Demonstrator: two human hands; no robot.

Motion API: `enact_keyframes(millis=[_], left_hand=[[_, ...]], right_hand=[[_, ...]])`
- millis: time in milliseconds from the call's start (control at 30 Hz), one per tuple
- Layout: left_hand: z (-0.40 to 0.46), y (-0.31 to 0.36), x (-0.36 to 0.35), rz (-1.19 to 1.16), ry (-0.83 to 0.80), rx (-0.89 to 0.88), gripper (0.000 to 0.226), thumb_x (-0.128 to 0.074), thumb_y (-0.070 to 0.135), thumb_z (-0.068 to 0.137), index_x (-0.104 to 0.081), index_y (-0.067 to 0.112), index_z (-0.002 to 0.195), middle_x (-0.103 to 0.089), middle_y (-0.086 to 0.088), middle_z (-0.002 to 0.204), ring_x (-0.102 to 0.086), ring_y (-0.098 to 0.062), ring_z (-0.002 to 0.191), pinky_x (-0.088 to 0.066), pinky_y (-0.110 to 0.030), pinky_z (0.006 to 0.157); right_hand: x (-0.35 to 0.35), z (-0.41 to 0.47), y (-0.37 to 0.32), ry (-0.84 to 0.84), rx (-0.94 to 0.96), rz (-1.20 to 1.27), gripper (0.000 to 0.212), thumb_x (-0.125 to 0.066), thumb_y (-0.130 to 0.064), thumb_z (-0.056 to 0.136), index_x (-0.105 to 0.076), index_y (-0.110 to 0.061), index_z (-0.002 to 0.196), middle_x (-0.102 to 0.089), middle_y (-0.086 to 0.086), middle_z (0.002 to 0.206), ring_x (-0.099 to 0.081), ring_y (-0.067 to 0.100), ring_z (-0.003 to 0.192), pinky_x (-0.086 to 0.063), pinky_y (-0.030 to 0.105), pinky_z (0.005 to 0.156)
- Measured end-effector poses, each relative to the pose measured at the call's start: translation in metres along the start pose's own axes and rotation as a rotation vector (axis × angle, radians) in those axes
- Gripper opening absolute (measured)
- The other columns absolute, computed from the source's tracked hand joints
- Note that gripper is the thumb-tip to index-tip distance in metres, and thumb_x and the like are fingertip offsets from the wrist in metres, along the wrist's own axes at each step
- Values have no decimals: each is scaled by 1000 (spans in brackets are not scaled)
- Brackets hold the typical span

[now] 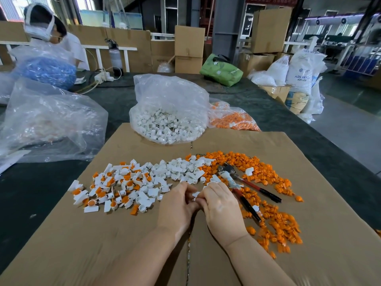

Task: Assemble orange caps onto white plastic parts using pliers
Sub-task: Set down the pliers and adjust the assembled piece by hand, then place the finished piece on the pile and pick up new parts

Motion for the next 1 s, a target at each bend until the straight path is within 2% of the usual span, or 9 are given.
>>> enact_keyframes(millis=[167, 267, 367, 467, 700, 833, 900, 1000], left_hand=[[1, -1, -1, -7, -16, 11, 22, -75, 18, 76, -60, 22, 92, -59, 9, 79, -52, -2, 69, -38, -5, 60], [1, -2, -2, -17, -25, 23, 23, -75, 17, 77, -58, 25, 90, -58, 9, 78, -52, -2, 69, -38, -5, 61], [1, -2, -3, -20, -27, 25, 23, -74, 16, 77, -57, 27, 88, -59, 9, 78, -53, -2, 70, -38, -4, 60], [1, -2, -2, -7, -24, 12, 24, -74, 16, 77, -57, 27, 88, -59, 10, 78, -53, -3, 69, -38, -5, 60], [1, -2, -3, -4, -14, 7, 22, -75, 18, 77, -60, 23, 91, -58, 11, 78, -53, -2, 71, -39, -6, 61], [2, -3, -1, -72, -6, 27, 23, -76, 16, 77, -63, 22, 94, -61, 9, 79, -56, -3, 71, -40, -5, 63], [2, -3, 1, -119, -3, 33, 26, -77, 15, 77, -61, 25, 95, -61, 9, 79, -57, -3, 72, -41, -4, 63], [2, -3, 2, -159, -11, 41, 28, -77, 15, 76, -61, 25, 97, -61, 8, 79, -57, -2, 72, -41, -3, 63]], right_hand=[[-1, -1, 0, -2, -18, -26, 27, -82, -2, 65, -56, -8, 63, -55, 4, 66, -53, 21, 61, -39, 24, 60], [-1, -1, 0, 8, -17, -41, 28, -83, -2, 63, -56, -7, 63, -55, 4, 65, -53, 22, 60, -37, 27, 64], [1, -1, -1, 9, -14, -48, 27, -84, -3, 62, -57, -7, 62, -55, 4, 64, -53, 21, 59, -40, 23, 60], [2, -1, -2, 9, -11, -53, 28, -85, -6, 62, -57, -8, 62, -55, 3, 63, -53, 20, 58, -47, 27, 55], [3, -1, -3, 4, -45, -30, 28, -85, -5, 62, -57, -8, 60, -55, 4, 61, -52, 21, 58, -47, 28, 52], [4, -2, -1, -14, -67, 52, 17, -79, -3, 71, -63, -6, 66, -59, 5, 67, -55, 22, 65, -51, 33, 59], [5, -3, 1, -11, -79, 107, 10, -76, 0, 73, -69, -7, 74, -62, 4, 73, -57, 21, 71, -52, 30, 67], [5, -2, 2, -27, -84, 139, 13, -75, 2, 74, -71, -8, 80, -63, 2, 78, -58, 20, 75, -47, 24, 72]])
Point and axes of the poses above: each hand's wrist, its own z-axis towards the middle knuckle, its own x-axis out of the back of the hand, y = z × x, the point moved 1 cm from there along z, towards the middle knuckle
